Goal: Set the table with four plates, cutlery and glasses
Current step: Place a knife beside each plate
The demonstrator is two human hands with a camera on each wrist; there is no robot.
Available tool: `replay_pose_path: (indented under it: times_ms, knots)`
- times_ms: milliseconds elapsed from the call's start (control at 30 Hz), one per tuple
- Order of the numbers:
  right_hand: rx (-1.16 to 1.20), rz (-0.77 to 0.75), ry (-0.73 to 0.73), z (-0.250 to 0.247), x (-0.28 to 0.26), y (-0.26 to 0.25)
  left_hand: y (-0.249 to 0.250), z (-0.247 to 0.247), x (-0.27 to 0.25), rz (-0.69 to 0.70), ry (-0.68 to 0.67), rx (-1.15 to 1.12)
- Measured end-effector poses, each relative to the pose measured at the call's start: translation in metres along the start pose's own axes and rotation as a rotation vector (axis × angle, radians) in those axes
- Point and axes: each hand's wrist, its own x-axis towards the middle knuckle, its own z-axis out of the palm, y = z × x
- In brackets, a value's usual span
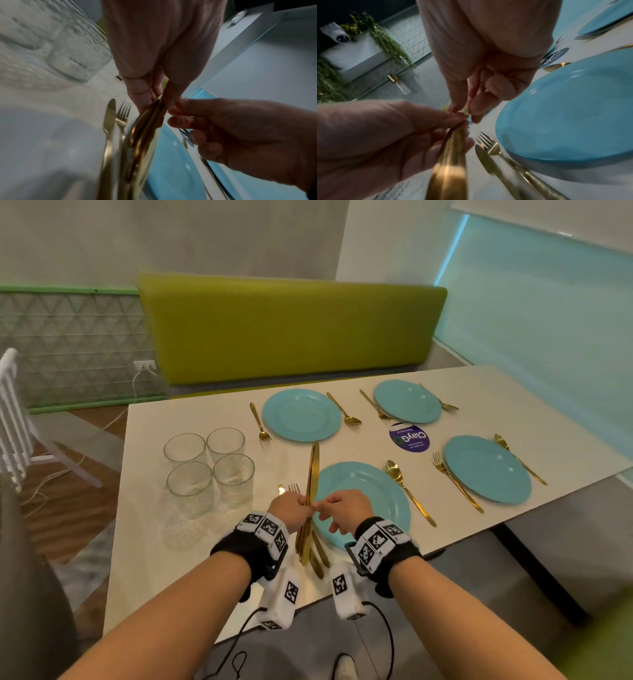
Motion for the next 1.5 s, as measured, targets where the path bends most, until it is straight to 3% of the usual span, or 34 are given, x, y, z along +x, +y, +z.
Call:
replay_pose_path:
  times_ms: [267,400,667,833,1033,1267,1500]
  knots:
    - [0.111,0.158,0.027,-0.038,0.009,0.019,0.029,0.034,0.013,0.074,-0.090,0.001]
    - [0.203,0.162,0.043,-0.061,0.022,0.031,0.046,0.050,0.028,0.100,-0.102,-0.078]
    - [0.240,0.186,0.097,-0.121,0.070,0.064,0.108,0.097,0.070,0.028,-0.113,-0.228]
    - [0.112,0.234,0.178,-0.169,0.104,0.100,0.139,0.121,0.105,-0.081,-0.061,-0.328]
    - [-0.195,0.303,0.157,-0.210,0.136,0.152,0.157,0.136,0.131,-0.144,-0.025,-0.338]
    - [-0.375,0.325,0.128,-0.219,0.160,0.179,0.167,0.156,0.148,-0.197,0.032,-0.285]
    - [-0.420,0.359,0.194,-0.220,0.173,0.190,0.180,0.171,0.156,-0.222,0.051,-0.300]
